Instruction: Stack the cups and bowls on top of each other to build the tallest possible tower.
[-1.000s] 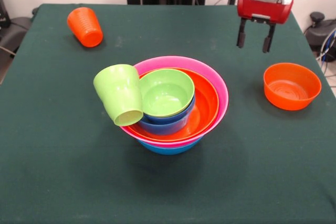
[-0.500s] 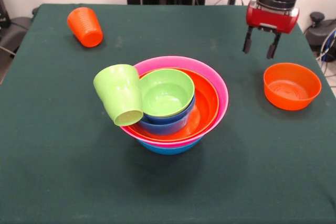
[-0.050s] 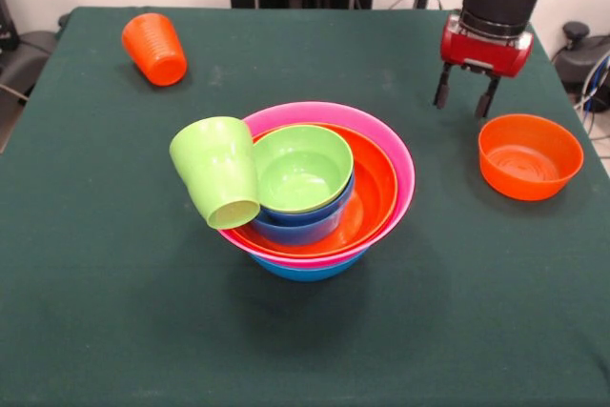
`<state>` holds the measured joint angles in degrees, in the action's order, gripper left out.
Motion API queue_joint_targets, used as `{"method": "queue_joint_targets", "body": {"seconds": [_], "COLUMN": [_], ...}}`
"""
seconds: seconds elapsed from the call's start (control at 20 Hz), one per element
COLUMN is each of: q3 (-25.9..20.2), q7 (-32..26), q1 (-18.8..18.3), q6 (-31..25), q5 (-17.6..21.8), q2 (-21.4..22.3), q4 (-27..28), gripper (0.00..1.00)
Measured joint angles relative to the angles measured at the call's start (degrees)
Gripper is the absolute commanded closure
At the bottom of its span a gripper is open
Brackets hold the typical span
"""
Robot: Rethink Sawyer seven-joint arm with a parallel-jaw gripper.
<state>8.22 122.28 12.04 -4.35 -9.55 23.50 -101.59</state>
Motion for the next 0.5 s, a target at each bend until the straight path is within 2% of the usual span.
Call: {"method": "queue_joint_targets", "body": {"seconds": [0.25, 0.5], "q3": [-1.7, -1.9], "q7": [0.0, 0.0], "q1": [-3.9, -5.9], "q6": [3.0, 3.3], "q5": [1.0, 1.3], "q2": [1.8, 4.8], "q4": [-1.1, -2.2], "gripper": [0.0, 0.0]}}
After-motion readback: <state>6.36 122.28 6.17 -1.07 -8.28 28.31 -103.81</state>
